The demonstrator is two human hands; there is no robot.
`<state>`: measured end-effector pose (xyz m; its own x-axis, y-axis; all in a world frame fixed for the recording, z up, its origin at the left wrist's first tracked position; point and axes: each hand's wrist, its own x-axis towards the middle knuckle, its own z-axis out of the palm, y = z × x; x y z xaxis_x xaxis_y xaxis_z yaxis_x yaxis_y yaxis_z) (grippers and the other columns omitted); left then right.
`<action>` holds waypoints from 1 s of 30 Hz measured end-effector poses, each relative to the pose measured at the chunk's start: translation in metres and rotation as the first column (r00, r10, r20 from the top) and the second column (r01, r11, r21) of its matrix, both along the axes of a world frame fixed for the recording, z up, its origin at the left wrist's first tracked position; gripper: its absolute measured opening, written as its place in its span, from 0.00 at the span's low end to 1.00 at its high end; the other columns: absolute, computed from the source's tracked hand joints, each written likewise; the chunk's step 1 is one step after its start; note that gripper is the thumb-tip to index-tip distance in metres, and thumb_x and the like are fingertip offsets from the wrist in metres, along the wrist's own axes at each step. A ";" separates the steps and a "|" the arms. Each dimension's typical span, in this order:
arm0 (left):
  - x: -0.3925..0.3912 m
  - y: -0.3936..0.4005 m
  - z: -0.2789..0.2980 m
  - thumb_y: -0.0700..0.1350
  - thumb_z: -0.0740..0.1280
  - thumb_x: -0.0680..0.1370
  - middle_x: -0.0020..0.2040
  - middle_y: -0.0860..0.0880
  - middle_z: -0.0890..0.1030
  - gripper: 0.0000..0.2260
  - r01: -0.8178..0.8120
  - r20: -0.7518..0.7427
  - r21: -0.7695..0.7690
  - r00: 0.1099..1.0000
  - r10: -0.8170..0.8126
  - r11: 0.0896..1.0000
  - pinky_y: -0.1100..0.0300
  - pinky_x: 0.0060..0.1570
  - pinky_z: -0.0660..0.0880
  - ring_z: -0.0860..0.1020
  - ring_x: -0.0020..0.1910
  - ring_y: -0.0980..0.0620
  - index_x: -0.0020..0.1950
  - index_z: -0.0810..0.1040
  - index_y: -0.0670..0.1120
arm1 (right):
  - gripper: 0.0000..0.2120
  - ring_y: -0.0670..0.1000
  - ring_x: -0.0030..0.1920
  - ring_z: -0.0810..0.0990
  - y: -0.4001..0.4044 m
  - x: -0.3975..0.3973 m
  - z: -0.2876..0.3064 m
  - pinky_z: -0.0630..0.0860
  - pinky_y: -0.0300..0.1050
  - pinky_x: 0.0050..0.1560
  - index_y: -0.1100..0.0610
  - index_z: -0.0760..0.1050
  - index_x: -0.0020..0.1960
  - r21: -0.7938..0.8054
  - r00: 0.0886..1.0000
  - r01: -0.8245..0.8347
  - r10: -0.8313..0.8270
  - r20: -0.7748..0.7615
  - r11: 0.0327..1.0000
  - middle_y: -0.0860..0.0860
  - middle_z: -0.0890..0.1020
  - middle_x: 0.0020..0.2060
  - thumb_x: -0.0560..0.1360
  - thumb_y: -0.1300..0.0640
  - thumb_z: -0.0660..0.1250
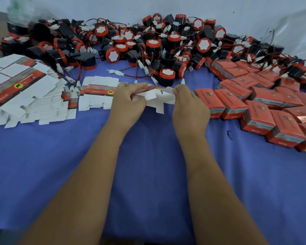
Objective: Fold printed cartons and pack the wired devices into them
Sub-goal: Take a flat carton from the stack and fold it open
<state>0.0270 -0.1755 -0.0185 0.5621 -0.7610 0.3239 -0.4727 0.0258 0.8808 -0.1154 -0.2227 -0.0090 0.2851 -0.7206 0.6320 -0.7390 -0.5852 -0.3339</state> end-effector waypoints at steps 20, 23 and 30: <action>-0.020 -0.003 0.022 0.49 0.54 0.79 0.48 0.42 0.80 0.13 -0.016 -0.093 -0.009 0.996 0.015 1.000 0.44 0.46 0.78 0.78 0.46 0.42 0.44 0.77 0.62 | 0.20 0.52 0.64 0.77 0.000 -0.008 0.011 0.72 0.43 0.67 0.59 0.75 0.65 0.223 0.560 -0.537 0.146 0.816 0.813 0.54 0.80 0.61 0.79 0.73 0.55; -0.014 -0.006 0.021 0.47 0.56 0.80 0.41 0.44 0.76 0.11 -0.056 -0.208 -0.058 0.977 0.043 0.997 0.41 0.46 0.78 0.74 0.40 0.47 0.48 0.78 0.56 | 0.24 0.54 0.61 0.80 -0.005 -0.017 0.012 0.76 0.51 0.64 0.61 0.76 0.64 0.295 0.438 -0.681 0.050 0.898 0.670 0.57 0.81 0.60 0.75 0.75 0.52; -0.002 -0.005 0.015 0.40 0.59 0.82 0.33 0.54 0.77 0.12 -0.075 -0.489 -0.143 0.872 -0.004 0.987 0.64 0.25 0.72 0.75 0.31 0.57 0.43 0.76 0.52 | 0.38 0.38 0.75 0.58 -0.007 -0.012 -0.002 0.63 0.36 0.71 0.49 0.59 0.76 0.340 0.687 -0.705 0.482 0.544 0.622 0.35 0.62 0.73 0.72 0.68 0.70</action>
<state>0.0248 -0.1807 -0.0032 0.7040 -0.7012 0.1127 0.0113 0.1698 0.9854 -0.1275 -0.2292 -0.0112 0.5939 -0.7008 0.3951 -0.0365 -0.5141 -0.8570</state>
